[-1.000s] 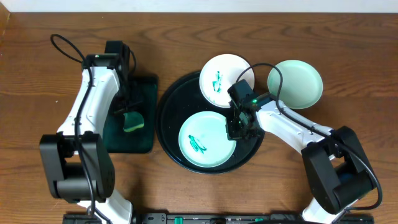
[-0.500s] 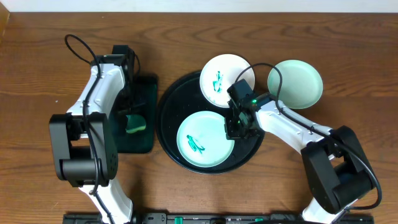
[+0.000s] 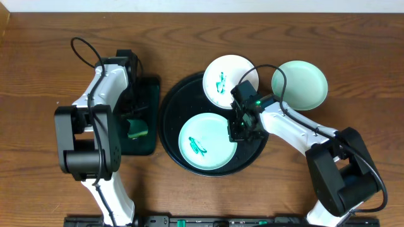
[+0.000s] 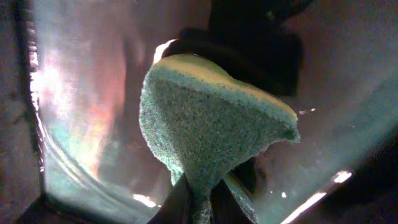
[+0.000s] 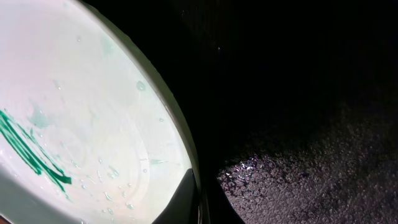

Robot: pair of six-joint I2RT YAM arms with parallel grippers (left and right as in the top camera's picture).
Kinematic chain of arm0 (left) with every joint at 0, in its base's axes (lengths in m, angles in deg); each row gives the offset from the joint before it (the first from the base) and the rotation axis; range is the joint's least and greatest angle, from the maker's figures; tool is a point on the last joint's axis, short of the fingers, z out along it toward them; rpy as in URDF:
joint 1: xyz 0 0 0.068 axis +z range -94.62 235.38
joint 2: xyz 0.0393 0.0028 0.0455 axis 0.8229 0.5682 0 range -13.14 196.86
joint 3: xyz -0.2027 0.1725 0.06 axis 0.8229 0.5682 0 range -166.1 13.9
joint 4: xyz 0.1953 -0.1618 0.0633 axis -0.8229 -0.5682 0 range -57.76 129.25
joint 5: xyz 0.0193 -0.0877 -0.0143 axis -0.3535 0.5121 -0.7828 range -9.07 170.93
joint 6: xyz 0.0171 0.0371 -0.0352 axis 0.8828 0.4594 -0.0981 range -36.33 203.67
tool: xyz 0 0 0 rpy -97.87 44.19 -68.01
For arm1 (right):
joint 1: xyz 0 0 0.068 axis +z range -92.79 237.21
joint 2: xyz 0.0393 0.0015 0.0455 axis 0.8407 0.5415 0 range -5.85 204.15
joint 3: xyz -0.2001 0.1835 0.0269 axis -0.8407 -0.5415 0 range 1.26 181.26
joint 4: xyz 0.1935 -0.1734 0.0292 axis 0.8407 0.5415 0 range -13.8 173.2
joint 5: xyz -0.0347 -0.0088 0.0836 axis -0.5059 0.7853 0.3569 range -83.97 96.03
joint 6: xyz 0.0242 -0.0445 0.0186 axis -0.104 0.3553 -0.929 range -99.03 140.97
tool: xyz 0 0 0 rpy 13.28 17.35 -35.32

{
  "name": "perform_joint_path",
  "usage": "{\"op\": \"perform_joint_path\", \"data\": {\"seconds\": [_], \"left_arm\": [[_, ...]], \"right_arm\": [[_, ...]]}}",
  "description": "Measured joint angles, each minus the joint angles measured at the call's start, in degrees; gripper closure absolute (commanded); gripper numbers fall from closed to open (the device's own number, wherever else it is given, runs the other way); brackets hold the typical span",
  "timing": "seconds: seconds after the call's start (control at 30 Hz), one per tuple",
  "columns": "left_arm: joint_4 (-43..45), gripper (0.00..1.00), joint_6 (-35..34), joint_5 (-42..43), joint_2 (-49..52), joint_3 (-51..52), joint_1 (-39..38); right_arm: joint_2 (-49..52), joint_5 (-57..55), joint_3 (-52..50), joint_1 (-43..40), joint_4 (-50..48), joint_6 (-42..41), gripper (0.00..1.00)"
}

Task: Clean dirty plates on tray and stack at the side
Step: 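Bring the sponge in the left gripper over the lower plate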

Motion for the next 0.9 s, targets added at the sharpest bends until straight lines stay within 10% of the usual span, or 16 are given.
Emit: {"op": "perform_joint_path", "data": {"seconds": [0.4,0.9], "left_arm": [[-3.8,0.93,-0.5,2.5,-22.1,0.4,-1.0],[-2.9,0.93,-0.7,18.1,-14.3,0.4,-19.4]], "right_arm": [[0.1,0.6,0.0,0.0,-0.3,0.0,0.99],[0.2,0.8,0.0,0.0,-0.4,0.0,0.99]]}}
